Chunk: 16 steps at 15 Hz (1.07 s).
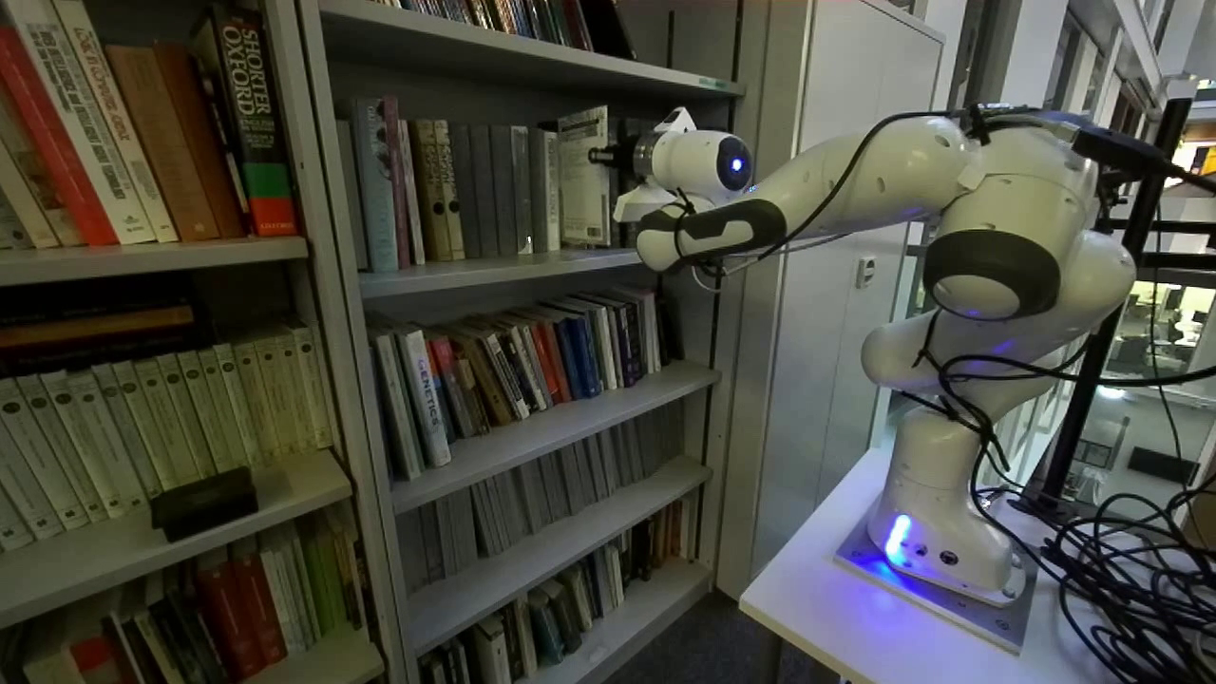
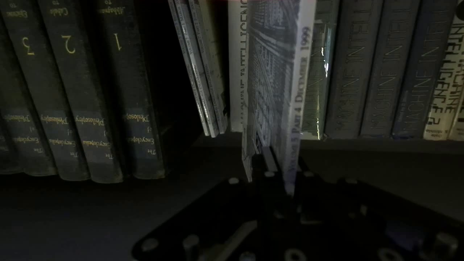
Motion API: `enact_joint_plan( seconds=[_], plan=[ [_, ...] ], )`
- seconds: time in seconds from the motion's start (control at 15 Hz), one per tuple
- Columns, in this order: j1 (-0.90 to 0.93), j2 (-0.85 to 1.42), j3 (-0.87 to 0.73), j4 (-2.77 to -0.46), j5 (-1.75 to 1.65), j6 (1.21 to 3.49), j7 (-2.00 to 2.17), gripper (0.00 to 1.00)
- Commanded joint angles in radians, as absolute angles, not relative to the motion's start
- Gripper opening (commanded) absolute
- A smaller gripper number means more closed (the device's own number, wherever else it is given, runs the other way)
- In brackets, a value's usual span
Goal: Move the thin white book to the right
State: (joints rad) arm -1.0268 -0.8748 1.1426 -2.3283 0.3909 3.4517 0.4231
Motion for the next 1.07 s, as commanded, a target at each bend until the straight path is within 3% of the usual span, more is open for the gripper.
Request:
enact_joint_plan(
  seconds=[0.0, 1.0],
  plan=[
    [-1.072, -0.865, 1.154, -2.287, 0.412, 3.463, 0.417, 0.02],
    [-1.213, -0.86, 1.208, -2.208, 0.418, 3.463, 0.425, 0.02]
  ],
)
